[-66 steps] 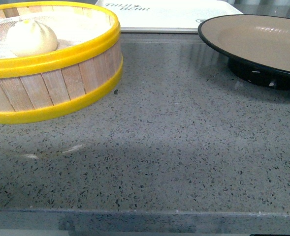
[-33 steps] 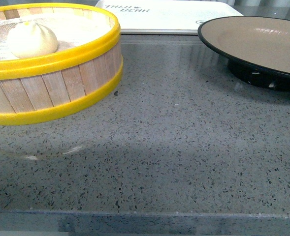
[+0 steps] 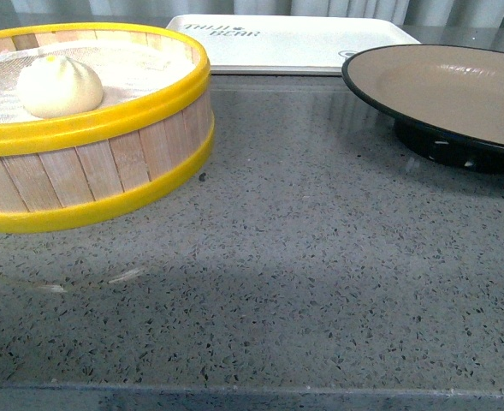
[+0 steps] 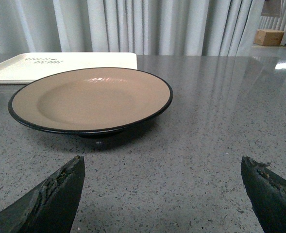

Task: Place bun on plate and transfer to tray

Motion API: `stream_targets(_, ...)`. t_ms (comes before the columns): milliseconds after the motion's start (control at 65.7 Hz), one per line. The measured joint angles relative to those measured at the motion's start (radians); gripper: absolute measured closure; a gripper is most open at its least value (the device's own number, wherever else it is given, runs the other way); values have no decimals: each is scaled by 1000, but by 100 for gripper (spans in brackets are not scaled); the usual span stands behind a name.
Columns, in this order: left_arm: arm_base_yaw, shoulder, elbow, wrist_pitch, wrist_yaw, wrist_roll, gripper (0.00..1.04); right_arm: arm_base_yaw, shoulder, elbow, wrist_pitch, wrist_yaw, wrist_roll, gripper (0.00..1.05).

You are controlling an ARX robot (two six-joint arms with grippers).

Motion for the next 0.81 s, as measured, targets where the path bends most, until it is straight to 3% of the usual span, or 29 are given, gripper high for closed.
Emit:
stream_targets(76,0,2,1,-2,-5,-3,7,0,0,0,0,0,0,9)
stream_targets(167,-18,140,96,-255,-118,-144,7,0,0,0,0,0,0,9)
stream_targets(274,9,186,114,-265,-117,-211,7,0,0,0,0,0,0,9)
stream_targets(441,88,228,188,-158,-77,-251,7,0,0,0,0,0,0,9)
stream_targets(563,98,324,219,-54,-72,-247,7,0,0,0,0,0,0,9)
stream_targets(685,35,512,294,110,-98,-222,7,0,0,0,0,0,0,9)
stream_targets(807,-88,760,437,261,-126,-167,7,0,0,0,0,0,0,9)
